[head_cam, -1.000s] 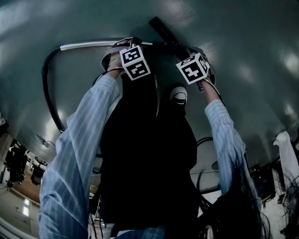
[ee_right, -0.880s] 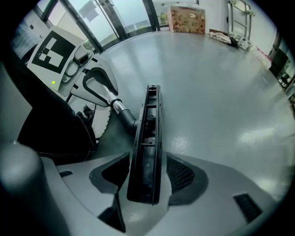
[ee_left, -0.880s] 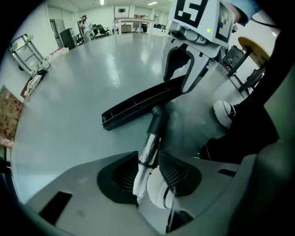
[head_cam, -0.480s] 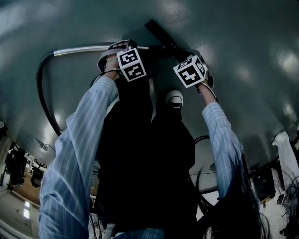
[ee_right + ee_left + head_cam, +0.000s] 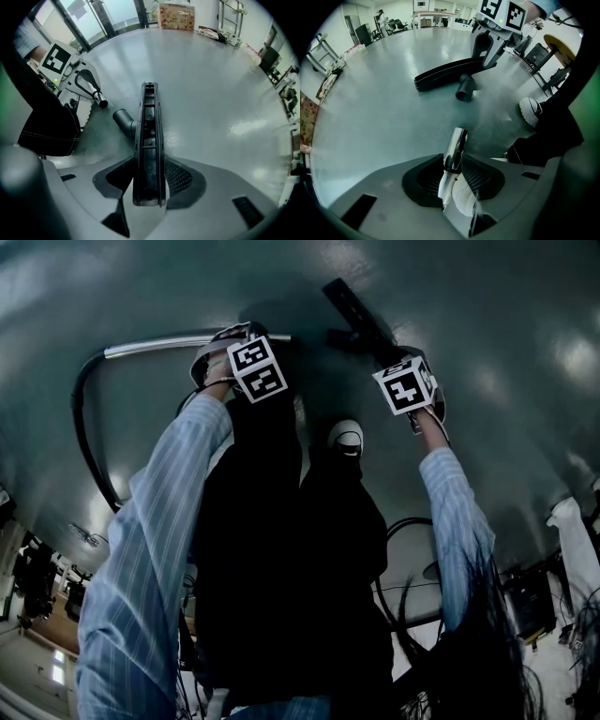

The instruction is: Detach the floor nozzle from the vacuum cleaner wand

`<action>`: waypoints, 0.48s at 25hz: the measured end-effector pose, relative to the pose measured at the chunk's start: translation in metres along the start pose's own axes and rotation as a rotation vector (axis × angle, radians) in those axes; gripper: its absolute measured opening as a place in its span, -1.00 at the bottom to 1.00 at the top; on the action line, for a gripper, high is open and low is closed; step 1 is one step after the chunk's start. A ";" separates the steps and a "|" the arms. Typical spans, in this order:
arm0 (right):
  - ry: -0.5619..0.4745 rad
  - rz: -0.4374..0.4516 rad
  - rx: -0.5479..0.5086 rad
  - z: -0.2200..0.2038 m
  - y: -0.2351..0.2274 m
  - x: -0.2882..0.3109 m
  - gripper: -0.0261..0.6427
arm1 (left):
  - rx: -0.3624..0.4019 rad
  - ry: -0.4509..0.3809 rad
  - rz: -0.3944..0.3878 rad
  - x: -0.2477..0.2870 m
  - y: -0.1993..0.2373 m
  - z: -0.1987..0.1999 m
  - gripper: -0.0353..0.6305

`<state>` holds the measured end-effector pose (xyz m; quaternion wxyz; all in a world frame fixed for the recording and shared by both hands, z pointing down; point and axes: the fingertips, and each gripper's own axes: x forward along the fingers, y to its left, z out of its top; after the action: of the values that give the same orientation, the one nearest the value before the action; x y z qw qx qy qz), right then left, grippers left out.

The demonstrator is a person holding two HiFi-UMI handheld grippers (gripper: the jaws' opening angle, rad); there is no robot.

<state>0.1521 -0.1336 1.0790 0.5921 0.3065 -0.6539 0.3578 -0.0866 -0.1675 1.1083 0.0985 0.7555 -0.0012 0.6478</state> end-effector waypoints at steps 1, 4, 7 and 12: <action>0.006 -0.012 -0.012 -0.001 0.000 0.002 -0.32 | -0.002 -0.004 -0.004 0.000 0.000 0.000 -0.54; 0.015 -0.020 -0.035 -0.001 0.002 0.003 -0.32 | -0.015 0.004 -0.013 -0.002 -0.001 -0.002 -0.54; 0.021 0.032 -0.003 -0.001 0.010 -0.005 -0.31 | -0.016 0.033 -0.032 -0.013 -0.006 -0.003 -0.54; 0.008 0.065 0.071 0.005 0.019 -0.032 -0.29 | -0.077 -0.007 -0.015 -0.051 -0.001 -0.004 -0.54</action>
<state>0.1375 -0.1276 1.0451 0.5717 0.3044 -0.6479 0.4008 -0.0980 -0.1721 1.0591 0.1323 0.7534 -0.0210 0.6437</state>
